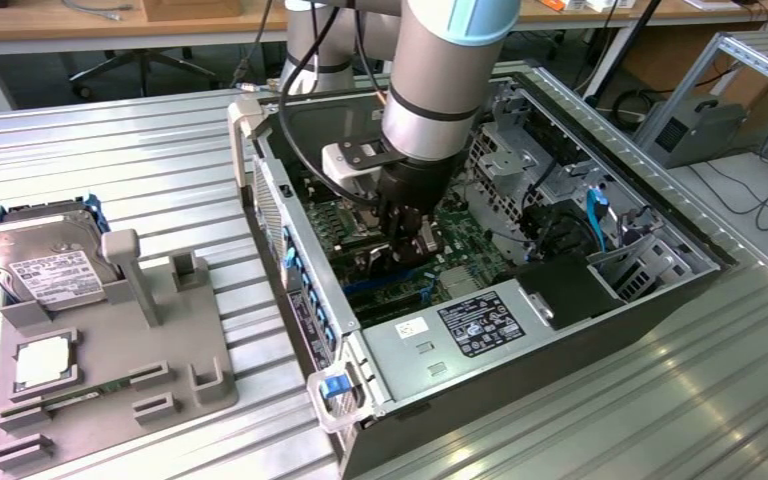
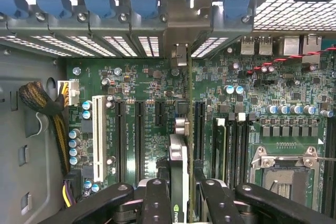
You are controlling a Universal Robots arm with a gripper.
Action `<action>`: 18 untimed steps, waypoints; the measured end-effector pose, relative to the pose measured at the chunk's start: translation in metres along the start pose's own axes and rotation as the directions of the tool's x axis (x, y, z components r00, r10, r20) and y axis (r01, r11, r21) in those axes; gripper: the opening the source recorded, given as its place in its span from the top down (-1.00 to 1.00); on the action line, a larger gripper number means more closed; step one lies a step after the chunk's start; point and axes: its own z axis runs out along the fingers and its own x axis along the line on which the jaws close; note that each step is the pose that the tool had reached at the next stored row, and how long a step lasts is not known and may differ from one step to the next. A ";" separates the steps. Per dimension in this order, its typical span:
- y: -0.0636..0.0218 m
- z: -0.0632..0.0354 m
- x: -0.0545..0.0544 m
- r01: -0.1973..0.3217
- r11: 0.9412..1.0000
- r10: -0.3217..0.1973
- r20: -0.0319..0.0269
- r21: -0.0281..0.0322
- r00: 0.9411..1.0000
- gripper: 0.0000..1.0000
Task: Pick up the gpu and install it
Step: 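Insert the gpu into the slot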
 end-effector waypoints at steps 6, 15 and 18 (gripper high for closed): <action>-0.0018 0.0000 0.001 -0.006 1.000 0.006 0.000 0.000 1.000 0.46; -0.0024 0.0004 0.001 -0.022 1.000 0.022 0.000 0.000 1.000 0.46; -0.0023 0.0006 0.001 -0.022 1.000 0.022 0.000 0.000 1.000 0.46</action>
